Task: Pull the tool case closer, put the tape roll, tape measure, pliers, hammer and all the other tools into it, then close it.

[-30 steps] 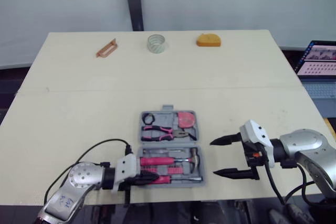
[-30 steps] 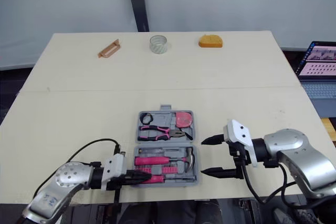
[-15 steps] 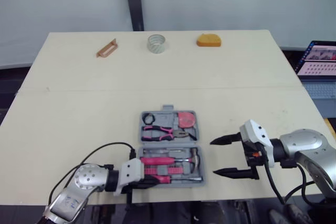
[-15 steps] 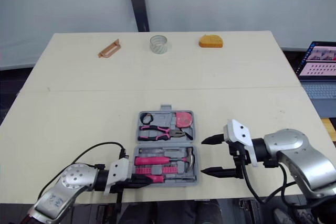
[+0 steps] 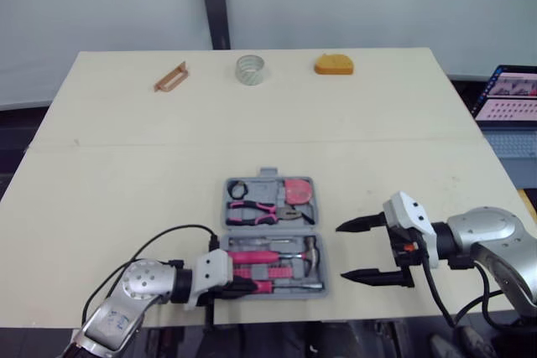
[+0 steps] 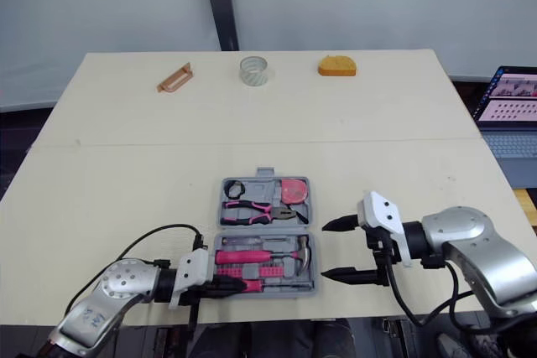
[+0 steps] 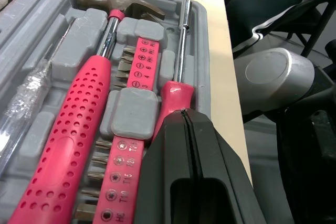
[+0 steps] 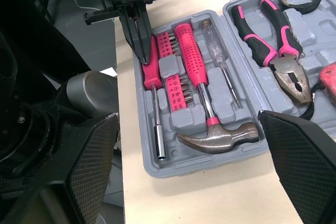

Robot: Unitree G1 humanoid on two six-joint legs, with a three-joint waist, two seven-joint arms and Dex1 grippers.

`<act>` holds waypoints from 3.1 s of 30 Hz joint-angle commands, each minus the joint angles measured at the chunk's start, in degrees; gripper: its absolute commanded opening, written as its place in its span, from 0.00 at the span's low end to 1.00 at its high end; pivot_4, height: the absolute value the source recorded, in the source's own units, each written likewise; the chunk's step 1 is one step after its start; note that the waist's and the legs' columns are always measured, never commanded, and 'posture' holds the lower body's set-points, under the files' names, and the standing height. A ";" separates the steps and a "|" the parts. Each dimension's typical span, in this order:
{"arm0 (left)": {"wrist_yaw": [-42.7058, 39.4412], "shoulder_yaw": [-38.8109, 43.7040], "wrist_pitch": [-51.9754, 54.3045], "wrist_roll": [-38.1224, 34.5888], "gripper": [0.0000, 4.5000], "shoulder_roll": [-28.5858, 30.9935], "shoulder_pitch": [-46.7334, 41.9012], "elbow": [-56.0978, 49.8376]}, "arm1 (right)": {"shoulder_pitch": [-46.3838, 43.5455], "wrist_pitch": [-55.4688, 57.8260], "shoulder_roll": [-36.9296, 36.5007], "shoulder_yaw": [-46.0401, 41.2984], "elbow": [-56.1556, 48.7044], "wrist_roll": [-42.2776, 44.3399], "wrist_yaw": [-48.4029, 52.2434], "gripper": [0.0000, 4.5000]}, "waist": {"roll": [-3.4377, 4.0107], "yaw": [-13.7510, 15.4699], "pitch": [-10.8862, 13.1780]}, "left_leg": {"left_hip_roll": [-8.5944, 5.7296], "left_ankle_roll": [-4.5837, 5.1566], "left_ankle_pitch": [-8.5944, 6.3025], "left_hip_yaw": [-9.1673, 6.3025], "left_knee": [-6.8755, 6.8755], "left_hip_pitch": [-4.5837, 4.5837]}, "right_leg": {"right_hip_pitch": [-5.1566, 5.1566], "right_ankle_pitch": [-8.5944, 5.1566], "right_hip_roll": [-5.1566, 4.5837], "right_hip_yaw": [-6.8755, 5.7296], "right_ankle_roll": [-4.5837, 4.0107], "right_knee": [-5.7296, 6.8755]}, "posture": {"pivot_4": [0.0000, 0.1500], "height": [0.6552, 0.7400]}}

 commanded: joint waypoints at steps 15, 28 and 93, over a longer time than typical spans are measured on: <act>1.86 -3.20 -0.60 3.63 0.01 -0.17 0.21 2.48 | -0.13 0.16 -0.74 -1.64 -1.72 0.79 -0.56 1.00 | 0.00 0.01 -0.01 | 0.00 0.00 0.00 0.00 0.00 0.01 | 0.02 0.00 0.00 0.00 0.00 0.00 | 1.00 1.00; 1.83 -6.64 -1.14 7.01 0.01 1.19 0.54 5.04 | -0.24 0.30 -0.80 -1.82 -1.80 0.89 -0.72 1.00 | 0.09 0.04 -0.12 | 0.00 0.00 0.00 0.00 -0.02 0.09 | 0.09 0.00 -0.01 0.00 0.00 -0.02 | 1.00 1.00; 11.01 9.17 10.91 -3.77 0.00 -6.33 0.81 7.19 | 2.12 0.16 20.35 9.54 10.46 -16.32 -20.45 0.01 | 0.43 -1.11 -0.60 | 0.01 0.01 -0.01 0.18 -0.26 0.13 | -0.04 0.01 -0.01 -0.01 0.02 -0.05 | 1.00 1.00</act>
